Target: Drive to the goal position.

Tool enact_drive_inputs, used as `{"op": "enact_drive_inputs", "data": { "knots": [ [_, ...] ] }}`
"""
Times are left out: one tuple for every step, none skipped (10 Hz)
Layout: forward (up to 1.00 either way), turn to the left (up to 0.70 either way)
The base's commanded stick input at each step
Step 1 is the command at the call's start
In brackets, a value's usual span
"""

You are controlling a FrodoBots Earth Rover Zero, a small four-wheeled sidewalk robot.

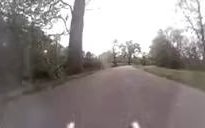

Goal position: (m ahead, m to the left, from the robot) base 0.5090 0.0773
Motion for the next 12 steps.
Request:
{"op": "enact_drive_inputs", "data": {
  "knots": [
    [1.0,-0.37],
    [1.0,-0.4],
    [1.0,-0.34],
    [1.0,-0.26],
    [1.0,-0.17],
    [1.0,-0.08],
    [1.0,0.0],
    [1.0,0.0],
    [1.0,0.0],
    [1.0,0.0],
    [1.0,0.0],
    [1.0,0.0]
  ]
}}
